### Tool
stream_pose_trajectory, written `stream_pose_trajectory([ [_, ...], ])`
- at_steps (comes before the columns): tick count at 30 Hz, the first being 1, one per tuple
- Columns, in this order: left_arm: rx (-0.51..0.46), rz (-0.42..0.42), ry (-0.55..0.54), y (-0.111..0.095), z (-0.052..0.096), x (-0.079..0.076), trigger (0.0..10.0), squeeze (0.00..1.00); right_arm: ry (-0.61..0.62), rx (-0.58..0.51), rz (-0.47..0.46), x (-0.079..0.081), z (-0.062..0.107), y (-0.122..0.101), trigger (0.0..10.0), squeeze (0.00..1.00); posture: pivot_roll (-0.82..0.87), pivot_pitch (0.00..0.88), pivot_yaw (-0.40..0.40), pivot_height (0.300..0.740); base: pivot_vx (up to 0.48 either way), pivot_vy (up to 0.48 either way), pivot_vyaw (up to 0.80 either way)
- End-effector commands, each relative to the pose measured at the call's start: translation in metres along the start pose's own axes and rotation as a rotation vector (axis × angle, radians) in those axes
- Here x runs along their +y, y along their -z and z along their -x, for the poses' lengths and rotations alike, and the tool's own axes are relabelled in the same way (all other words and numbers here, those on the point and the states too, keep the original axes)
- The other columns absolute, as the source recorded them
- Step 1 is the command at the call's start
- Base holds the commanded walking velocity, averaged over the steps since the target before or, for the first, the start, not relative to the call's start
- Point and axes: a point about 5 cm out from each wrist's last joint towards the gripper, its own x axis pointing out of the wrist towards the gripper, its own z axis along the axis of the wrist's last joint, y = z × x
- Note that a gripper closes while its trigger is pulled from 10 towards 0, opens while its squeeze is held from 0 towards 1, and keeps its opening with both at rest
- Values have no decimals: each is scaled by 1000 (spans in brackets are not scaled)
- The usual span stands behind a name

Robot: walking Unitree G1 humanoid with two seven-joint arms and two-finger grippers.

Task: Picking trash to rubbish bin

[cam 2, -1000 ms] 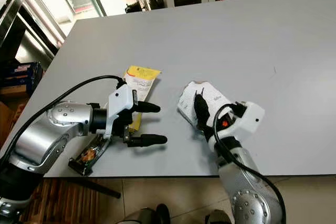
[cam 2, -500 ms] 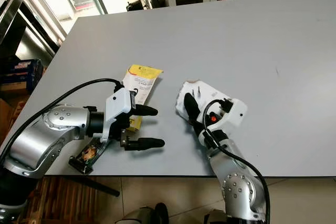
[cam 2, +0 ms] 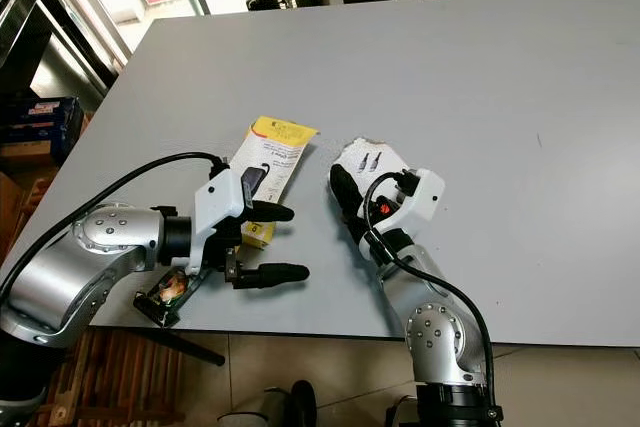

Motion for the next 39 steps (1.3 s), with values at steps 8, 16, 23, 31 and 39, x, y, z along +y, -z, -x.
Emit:
stream_pose_trajectory([
  [8, 1, -15, -13, -3, 5, 1, 10000, 0, -11, 7, -24, 4, -1, 14, 0, 0, 33, 180, 151, 740, 0, 0, 0],
  [16, -1, -18, -15, -5, 5, 1, 10000, 0, 4, -5, -5, -1, 1, 12, 0, 0, 33, 180, 151, 740, 0, 0, 0],
  [23, -6, -18, -34, -4, 4, 2, 10000, 0, 11, -19, 36, -3, 1, 7, 0, 0, 35, 168, 137, 740, 0, 0, 0],
  [31, -16, -5, -64, 1, 3, 4, 10000, 0, 51, -63, 180, -4, 2, -6, 0, 0, 24, 152, 128, 740, 0, 0, 0],
  [39, -68, 3, -174, 1, -3, 14, 10000, 0, 75, -168, 399, 5, 7, -28, 0, 0, 7, 120, 86, 740, 0, 0, 0],
])
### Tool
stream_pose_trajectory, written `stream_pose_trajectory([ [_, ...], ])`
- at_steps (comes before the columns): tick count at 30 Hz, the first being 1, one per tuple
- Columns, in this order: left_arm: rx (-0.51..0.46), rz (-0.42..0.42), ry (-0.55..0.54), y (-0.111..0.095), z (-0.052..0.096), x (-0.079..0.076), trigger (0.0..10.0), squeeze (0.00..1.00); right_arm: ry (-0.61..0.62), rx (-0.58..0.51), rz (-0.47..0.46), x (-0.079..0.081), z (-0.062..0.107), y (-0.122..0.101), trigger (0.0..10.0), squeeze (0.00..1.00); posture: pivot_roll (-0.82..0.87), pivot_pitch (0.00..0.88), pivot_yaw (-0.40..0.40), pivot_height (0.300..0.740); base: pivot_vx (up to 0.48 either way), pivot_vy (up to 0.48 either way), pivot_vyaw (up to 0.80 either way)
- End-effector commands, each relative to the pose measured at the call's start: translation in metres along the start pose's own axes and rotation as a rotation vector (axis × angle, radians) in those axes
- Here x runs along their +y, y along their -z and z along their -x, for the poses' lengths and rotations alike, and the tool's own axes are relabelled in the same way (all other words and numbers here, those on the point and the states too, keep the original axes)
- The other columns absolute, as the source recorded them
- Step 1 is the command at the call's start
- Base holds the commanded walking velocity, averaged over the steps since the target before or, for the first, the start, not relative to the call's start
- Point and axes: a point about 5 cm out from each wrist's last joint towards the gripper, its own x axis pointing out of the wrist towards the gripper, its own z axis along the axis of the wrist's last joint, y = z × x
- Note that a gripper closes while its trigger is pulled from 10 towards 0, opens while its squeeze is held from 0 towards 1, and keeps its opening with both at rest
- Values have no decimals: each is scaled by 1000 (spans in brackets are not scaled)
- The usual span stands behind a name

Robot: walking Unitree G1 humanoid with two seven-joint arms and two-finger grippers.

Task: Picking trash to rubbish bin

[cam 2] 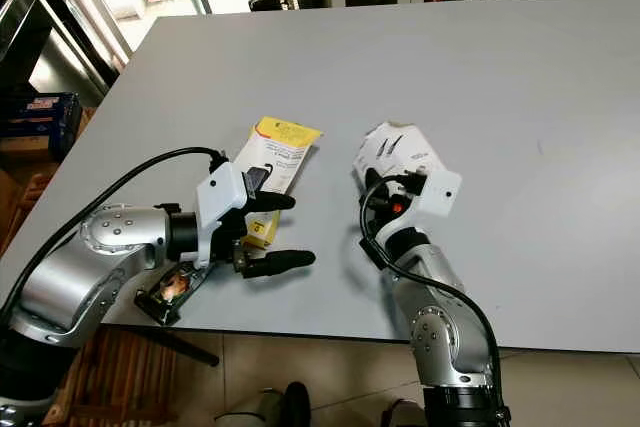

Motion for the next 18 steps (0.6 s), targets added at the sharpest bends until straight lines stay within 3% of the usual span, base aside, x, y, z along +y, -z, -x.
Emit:
stream_pose_trajectory([
  [1, -6, -10, -60, -1, 4, 8, 10000, 0, -16, -42, 46, 7, 1, -8, 0, 0, 7, 120, 86, 740, 0, 0, 0],
  [2, -27, -5, -98, -2, 3, 11, 10000, 0, -11, -59, 101, 7, 1, -13, 0, 0, 4, 117, 80, 740, 0, 0, 0],
  [5, -46, -1, -136, -2, 2, 13, 10000, 0, -5, -72, 135, 5, 3, -16, 0, 0, -4, 111, 64, 740, 0, 0, 0],
  [11, -175, 22, -390, -10, 1, 35, 10000, 0, 18, -124, 272, 2, 9, -32, 0, 0, -18, 90, 41, 740, 0, 0, 0],
  [12, -195, 32, -434, -11, 2, 39, 10000, 0, 27, -133, 296, 1, 11, -34, 667, 0, -19, 86, 40, 740, 0, 0, 0],
  [13, -195, 32, -434, -11, 2, 39, 10000, 0, 27, -133, 296, 1, 11, -34, 667, 0, -19, 86, 40, 740, 0, 0, 0],
  [14, -231, 50, -538, -11, 5, 47, 10000, 0, 51, -153, 353, -1, 13, -38, 9294, 0, -20, 81, 38, 740, 0, 0, 0],
  [16, -239, 55, -574, -11, 7, 49, 10000, 0, 61, -159, 371, -2, 14, -39, 9294, 0, -22, 76, 36, 740, 0, 0, 0],
  [17, -249, 60, -613, -10, 8, 52, 10000, 0, 77, -165, 388, -3, 15, -40, 10000, 0, -22, 76, 36, 740, 0, 0, 0],
  [18, -264, 70, -700, -6, 11, 55, 10000, 0, 110, -174, 411, -7, 19, -42, 10000, 0, -24, 68, 36, 740, 0, 0, 0],
])
